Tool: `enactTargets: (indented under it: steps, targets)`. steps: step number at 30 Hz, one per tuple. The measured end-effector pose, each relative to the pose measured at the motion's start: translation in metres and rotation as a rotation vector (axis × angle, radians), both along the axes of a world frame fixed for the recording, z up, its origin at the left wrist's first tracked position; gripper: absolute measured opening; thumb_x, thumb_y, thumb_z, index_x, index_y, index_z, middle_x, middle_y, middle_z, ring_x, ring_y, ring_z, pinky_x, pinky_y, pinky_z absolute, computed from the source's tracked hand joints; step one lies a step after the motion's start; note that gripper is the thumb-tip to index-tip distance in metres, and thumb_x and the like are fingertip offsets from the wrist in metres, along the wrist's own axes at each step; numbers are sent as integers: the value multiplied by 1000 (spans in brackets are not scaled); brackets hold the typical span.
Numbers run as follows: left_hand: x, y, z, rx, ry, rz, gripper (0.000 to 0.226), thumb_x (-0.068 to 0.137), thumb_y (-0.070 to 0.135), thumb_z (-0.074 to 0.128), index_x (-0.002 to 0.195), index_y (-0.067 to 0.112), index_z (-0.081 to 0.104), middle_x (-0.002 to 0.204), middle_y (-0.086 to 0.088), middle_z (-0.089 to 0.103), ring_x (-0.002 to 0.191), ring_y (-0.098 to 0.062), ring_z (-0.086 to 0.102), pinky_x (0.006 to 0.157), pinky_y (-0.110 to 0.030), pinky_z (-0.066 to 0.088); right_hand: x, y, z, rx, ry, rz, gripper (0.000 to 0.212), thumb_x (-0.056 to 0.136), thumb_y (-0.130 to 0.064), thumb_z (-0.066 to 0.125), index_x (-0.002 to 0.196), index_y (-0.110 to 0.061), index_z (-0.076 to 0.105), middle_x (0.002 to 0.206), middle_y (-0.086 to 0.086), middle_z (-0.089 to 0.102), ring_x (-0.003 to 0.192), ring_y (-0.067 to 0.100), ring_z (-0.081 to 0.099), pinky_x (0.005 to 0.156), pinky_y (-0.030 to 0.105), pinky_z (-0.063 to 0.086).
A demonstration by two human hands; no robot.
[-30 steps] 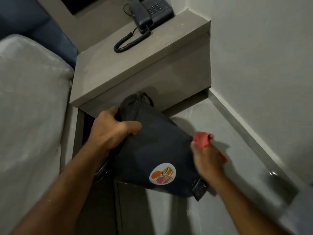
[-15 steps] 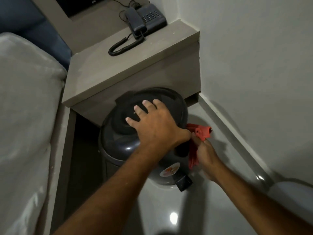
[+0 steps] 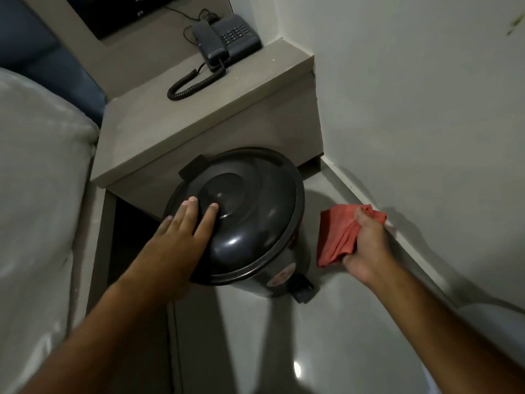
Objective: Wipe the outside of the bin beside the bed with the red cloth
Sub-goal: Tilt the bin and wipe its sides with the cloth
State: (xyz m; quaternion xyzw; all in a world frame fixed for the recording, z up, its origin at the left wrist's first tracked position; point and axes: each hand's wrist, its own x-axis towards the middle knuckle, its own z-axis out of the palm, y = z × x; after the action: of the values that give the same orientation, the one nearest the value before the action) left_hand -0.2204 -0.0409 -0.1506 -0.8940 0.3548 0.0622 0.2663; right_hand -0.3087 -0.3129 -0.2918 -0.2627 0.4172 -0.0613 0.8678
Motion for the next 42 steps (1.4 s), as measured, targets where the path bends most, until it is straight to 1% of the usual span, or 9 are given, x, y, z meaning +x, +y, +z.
enactTargets:
  steps: [5,7,10,14,18,26,31,38,42]
  targets:
    - [-18,-30,8,30,-90,3,135,51,75,66,153,9,7,147,-25,41,126,-36,52,90,-43,51,2,7,-2,19,44,6,47,102,-41,49,141,-16,54,128,21,66,118,42,62,110,70,38]
    - [-33,-62,13,-29,-114,78,129,46,92,44,143,6,37,110,-16,66,87,-29,67,60,-35,48,0,10,-4,0,54,21,38,103,-42,47,127,-16,62,116,19,70,108,38,65,106,66,44]
    - [-40,-89,22,-184,-130,-30,117,48,102,19,112,15,64,46,3,41,36,-15,38,44,-21,30,0,14,-3,-66,41,17,36,105,-43,44,115,-18,68,105,10,73,97,28,68,84,48,54]
    - [-25,-63,24,-140,-95,-222,115,55,97,38,139,20,46,116,-10,68,103,-31,65,85,-46,56,-1,12,-2,-74,-12,33,41,104,-46,44,126,-19,65,106,5,76,101,24,69,74,40,52]
    - [-24,-37,3,-63,39,-146,134,64,67,74,149,28,-22,163,-18,0,149,-39,7,114,-45,4,0,16,2,-67,-65,61,44,106,-43,41,135,-18,62,117,7,74,103,22,69,73,39,52]
    - [6,-27,37,-452,76,45,115,51,65,61,150,15,32,133,-19,62,108,-30,67,84,-33,54,4,45,52,-228,-379,53,40,102,-39,47,102,-10,74,98,5,83,87,9,78,76,27,61]
    - [6,-26,46,-481,117,-3,108,51,62,59,141,3,46,83,-5,74,54,-2,52,52,-1,29,10,85,84,-849,-479,191,55,96,-44,50,146,-21,52,140,-9,64,115,-16,55,96,-3,37]
    - [11,-40,45,-515,15,10,109,50,68,56,135,0,50,55,1,63,46,-20,59,50,-34,55,59,63,66,-950,-369,196,72,89,-64,43,150,-27,45,150,6,50,137,20,48,117,48,39]
    - [13,-47,50,-468,71,48,89,47,70,57,109,7,63,49,8,55,39,-5,52,37,-20,43,-12,123,-5,-1311,-387,239,82,91,-62,52,159,-47,10,173,-13,3,159,27,9,117,67,28]
